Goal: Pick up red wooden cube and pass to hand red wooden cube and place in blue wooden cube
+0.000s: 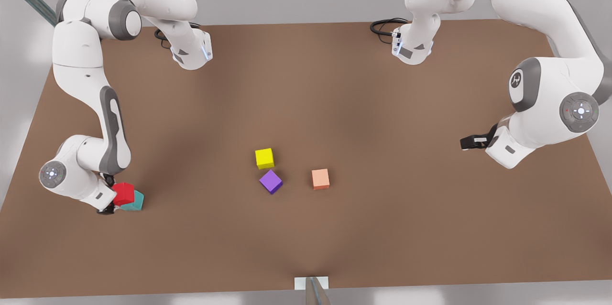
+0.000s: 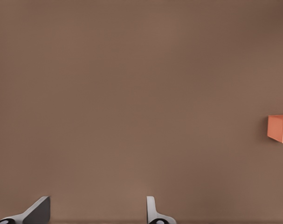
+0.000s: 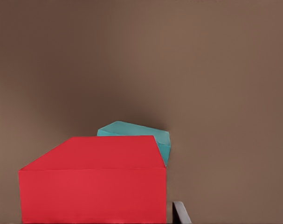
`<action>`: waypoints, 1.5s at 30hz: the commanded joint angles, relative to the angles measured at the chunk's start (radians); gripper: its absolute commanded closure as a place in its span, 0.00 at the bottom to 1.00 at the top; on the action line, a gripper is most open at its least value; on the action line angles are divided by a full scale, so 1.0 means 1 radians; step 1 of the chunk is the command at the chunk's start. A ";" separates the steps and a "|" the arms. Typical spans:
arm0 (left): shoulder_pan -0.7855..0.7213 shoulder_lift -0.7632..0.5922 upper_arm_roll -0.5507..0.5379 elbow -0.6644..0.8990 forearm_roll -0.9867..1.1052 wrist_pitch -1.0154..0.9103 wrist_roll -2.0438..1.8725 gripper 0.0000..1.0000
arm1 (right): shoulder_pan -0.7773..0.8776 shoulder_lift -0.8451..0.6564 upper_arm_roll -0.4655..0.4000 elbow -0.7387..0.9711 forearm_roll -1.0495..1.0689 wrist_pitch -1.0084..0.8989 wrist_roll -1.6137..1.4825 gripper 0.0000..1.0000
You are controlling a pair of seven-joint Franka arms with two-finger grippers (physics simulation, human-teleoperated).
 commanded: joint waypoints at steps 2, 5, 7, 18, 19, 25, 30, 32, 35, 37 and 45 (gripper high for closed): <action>0.000 -0.001 0.000 0.001 0.001 0.000 -0.004 0.00 | 0.000 0.000 0.000 0.000 -0.010 -0.027 0.029 0.00; 0.008 -0.001 -0.002 -0.001 -0.036 -0.009 -0.004 0.00 | 0.000 0.000 0.002 0.000 -0.010 -0.027 0.029 0.00; 0.009 -0.003 -0.005 -0.001 -0.043 -0.011 -0.004 0.00 | 0.000 0.000 0.002 0.002 -0.008 -0.029 0.031 0.00; 0.005 -0.001 -0.005 -0.001 -0.039 -0.017 -0.004 0.00 | -0.002 -0.061 0.008 0.020 0.008 -0.182 0.031 0.00; 0.005 -0.001 -0.005 -0.001 -0.039 -0.017 -0.004 0.00 | -0.002 -0.072 0.006 0.029 0.016 -0.216 0.031 0.00; 0.005 -0.001 -0.005 -0.001 -0.039 -0.017 -0.004 0.00 | 0.006 -0.104 0.009 0.147 0.083 -0.386 0.048 0.00; 0.005 -0.001 -0.005 -0.001 -0.039 -0.017 -0.004 0.00 | 0.035 -0.100 0.009 0.239 0.160 -0.623 1.377 0.00; 0.005 -0.001 -0.005 -0.001 -0.039 -0.017 -0.004 0.00 | 0.126 -0.112 0.008 0.255 0.105 -0.664 1.718 0.00; 0.005 -0.001 -0.005 -0.001 -0.039 -0.017 -0.004 0.00 | 0.166 -0.110 0.005 0.301 0.099 -0.754 1.821 0.00; 0.005 -0.001 -0.005 -0.001 -0.039 -0.017 -0.004 0.00 | 0.161 -0.112 -0.009 0.425 0.070 -0.891 1.821 0.00; 0.005 -0.001 -0.005 -0.001 -0.039 -0.017 -0.004 0.00 | 0.156 -0.465 0.009 0.258 0.015 -0.992 2.034 0.00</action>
